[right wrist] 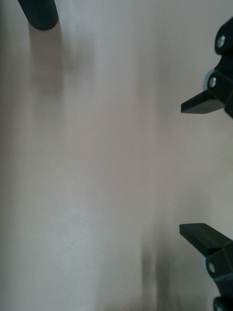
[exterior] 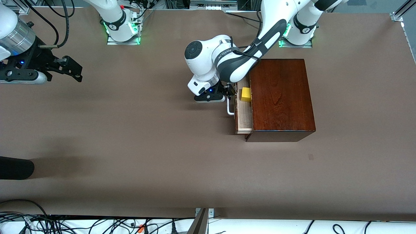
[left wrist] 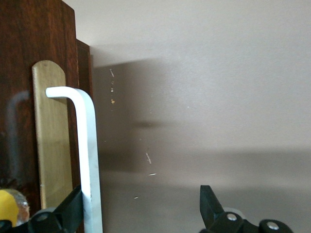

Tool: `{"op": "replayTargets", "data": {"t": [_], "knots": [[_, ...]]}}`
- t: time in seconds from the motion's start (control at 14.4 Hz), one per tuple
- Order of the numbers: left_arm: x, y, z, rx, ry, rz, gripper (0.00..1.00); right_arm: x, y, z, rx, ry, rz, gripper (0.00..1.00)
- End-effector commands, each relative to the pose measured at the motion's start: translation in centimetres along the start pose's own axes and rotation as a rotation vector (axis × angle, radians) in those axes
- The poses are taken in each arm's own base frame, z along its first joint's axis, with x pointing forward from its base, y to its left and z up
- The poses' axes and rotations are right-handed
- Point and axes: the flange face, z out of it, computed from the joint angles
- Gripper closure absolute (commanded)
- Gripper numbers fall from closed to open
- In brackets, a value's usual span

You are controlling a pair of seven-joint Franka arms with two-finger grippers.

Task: Open drawer, take yellow block, close drawer
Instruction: 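Pull the drawer out of the box with the left gripper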

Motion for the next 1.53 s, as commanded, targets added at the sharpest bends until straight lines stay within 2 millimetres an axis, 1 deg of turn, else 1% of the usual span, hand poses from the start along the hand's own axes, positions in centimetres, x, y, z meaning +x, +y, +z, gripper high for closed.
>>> {"op": "replayTargets", "data": {"t": [0.0, 0.21, 0.42, 0.63, 0.83, 0.97, 1.11, 1.18, 1.25, 1.32, 1.46], "knots": [[-1.3, 4.3, -1.6, -0.076, 0.014, -0.017, 0.00, 0.1, 0.1, -0.5, 0.016, 0.000, 0.013, 0.00], [-1.6, 5.2, -1.6, -0.084, 0.013, -0.025, 0.00, 0.1, 0.2, -0.5, 0.014, 0.001, 0.015, 0.00], [-1.6, 6.0, -2.4, -0.104, 0.023, -0.032, 0.00, 0.2, 0.6, -0.5, 0.014, 0.001, 0.021, 0.00], [-2.1, 6.8, -3.3, -0.122, 0.026, -0.039, 0.00, 0.2, 0.8, -0.5, 0.013, 0.001, 0.024, 0.00], [-2.5, 7.6, -3.8, -0.154, 0.022, -0.040, 0.00, 0.2, 0.8, -0.5, 0.013, 0.001, 0.024, 0.00], [-3.1, 8.2, -4.0, -0.166, 0.022, -0.035, 0.00, 0.2, 0.8, -0.5, 0.013, 0.001, 0.025, 0.00], [-2.9, 8.1, -4.1, -0.170, 0.023, -0.034, 0.00, 0.2, 0.8, -0.5, 0.013, 0.001, 0.024, 0.00], [-2.5, 7.7, -4.2, -0.171, 0.023, -0.037, 0.00, 0.2, 0.8, -0.5, 0.013, 0.001, 0.024, 0.00], [-1.9, 7.1, -4.5, -0.173, 0.024, -0.043, 0.00, 0.2, 0.8, -0.5, 0.013, 0.001, 0.024, 0.00], [-0.7, 5.9, -5.0, -0.180, 0.017, -0.068, 0.00, 0.2, 0.8, -0.5, 0.013, 0.001, 0.024, 0.00], [-0.4, 5.0, -6.3, -0.187, -0.001, -0.062, 0.00, 0.2, 0.8, -0.5, 0.013, 0.001, 0.024, 0.00]]}}
